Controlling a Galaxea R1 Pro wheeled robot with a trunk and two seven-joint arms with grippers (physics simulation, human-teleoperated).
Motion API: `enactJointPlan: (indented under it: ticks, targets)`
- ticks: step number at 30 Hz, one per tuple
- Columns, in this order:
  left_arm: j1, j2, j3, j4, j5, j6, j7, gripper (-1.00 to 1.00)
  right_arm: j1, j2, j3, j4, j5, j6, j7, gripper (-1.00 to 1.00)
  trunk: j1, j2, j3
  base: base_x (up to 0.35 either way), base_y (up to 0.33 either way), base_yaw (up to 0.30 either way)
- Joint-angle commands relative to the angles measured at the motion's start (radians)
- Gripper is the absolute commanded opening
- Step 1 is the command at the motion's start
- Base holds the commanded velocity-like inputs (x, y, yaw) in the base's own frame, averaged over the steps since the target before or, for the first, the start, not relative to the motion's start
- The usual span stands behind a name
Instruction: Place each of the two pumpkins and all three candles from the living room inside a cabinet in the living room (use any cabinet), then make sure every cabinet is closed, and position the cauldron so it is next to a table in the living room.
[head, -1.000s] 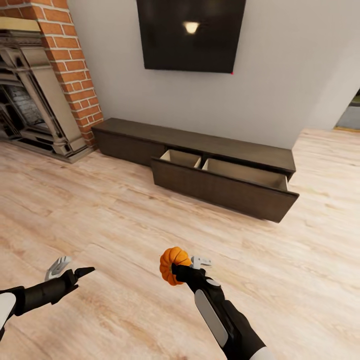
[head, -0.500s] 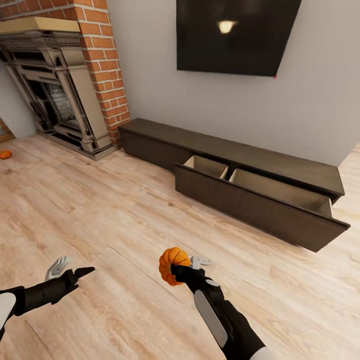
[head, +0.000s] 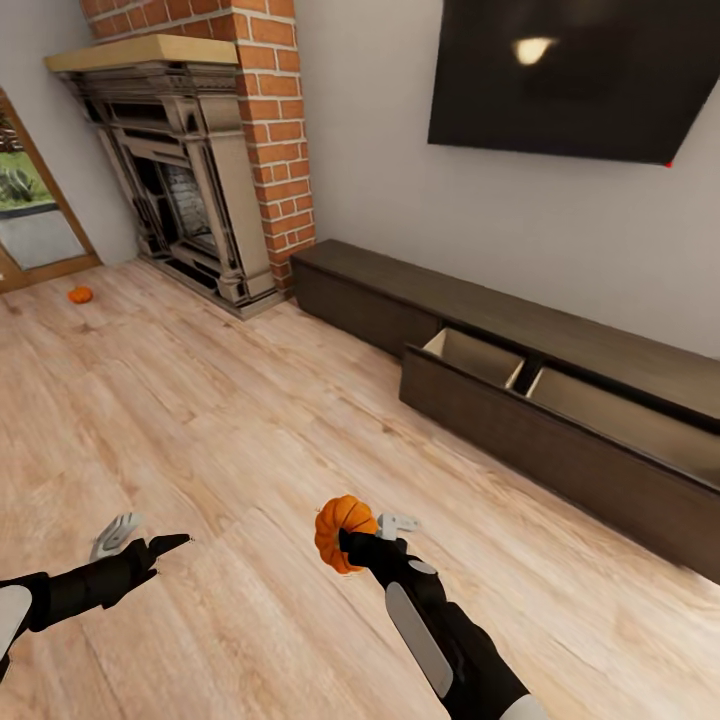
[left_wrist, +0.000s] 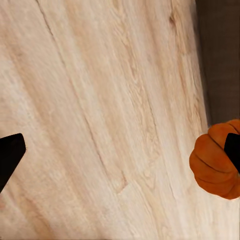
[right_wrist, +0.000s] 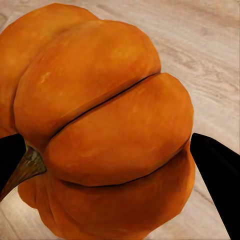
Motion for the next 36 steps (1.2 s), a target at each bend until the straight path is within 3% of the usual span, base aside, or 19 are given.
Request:
enactJointPlan:
  ticks: [1,36]
  targets:
    - [-0.001,0.0,0.001,0.0,-0.01,0.004,-0.01,1.0,-0.001,0.0,0.002,-0.002,-0.008,0.002,-0.008,-1.0,0.0,0.0,-0.001,0.33,0.092,0.29]
    - [-0.001,0.0,0.001,0.0,-0.011,0.004,-0.01,1.0,-0.001,0.0,0.003,-0.002,-0.008,0.002,-0.008,-1.0,0.0,0.0,-0.001,0.33,0.047,0.29]
